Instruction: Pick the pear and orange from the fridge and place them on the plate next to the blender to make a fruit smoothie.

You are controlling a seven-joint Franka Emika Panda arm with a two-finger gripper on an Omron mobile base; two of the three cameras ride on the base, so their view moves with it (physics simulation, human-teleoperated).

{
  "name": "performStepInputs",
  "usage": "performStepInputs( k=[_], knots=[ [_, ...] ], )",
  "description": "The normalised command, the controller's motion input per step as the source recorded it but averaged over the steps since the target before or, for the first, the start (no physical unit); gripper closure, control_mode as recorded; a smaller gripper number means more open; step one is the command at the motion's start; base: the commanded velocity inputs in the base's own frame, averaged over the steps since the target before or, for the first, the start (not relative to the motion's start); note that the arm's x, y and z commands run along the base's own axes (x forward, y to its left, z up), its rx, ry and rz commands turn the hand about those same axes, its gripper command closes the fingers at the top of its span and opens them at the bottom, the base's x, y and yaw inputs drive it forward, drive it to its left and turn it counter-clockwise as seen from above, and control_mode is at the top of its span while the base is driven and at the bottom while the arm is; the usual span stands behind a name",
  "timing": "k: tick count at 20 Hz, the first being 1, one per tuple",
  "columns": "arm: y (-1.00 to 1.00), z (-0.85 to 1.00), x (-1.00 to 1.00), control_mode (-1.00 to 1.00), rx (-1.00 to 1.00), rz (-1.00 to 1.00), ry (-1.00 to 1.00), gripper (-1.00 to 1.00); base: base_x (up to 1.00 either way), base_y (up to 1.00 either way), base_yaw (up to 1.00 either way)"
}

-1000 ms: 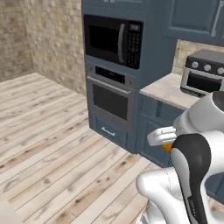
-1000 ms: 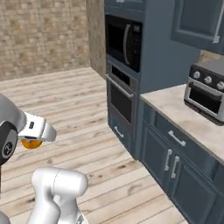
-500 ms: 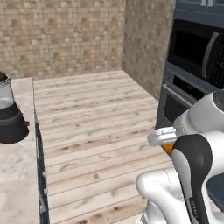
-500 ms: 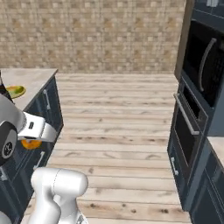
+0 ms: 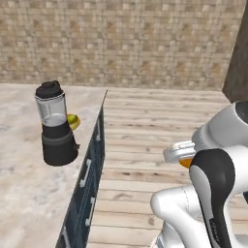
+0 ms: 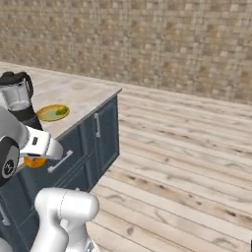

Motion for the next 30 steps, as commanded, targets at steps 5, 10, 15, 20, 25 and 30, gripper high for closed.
performStepInputs(
  k=[5, 10, 15, 20, 25, 30],
  knots=[
    [0.0, 0.0, 0.0, 1.0, 0.0, 0.0, 0.0, 1.0, 1.0, -0.32, 0.64],
    [0.0, 0.0, 0.0, 1.0, 0.0, 0.0, 0.0, 1.0, 1.0, -0.53, 0.59],
    [0.0, 0.0, 0.0, 1.0, 0.0, 0.0, 0.0, 1.0, 1.0, -0.44, 0.63],
    [0.0, 0.0, 0.0, 1.0, 0.0, 0.0, 0.0, 1.0, 0.96, -0.37, 0.65],
    [0.0, 0.0, 0.0, 1.0, 0.0, 0.0, 0.0, 1.0, 0.27, -0.1, 0.46],
    [0.36, -0.33, 0.52, -1.0, -0.07, 0.06, 0.18, 1.0, 0.23, 0.04, 0.1]
  ],
)
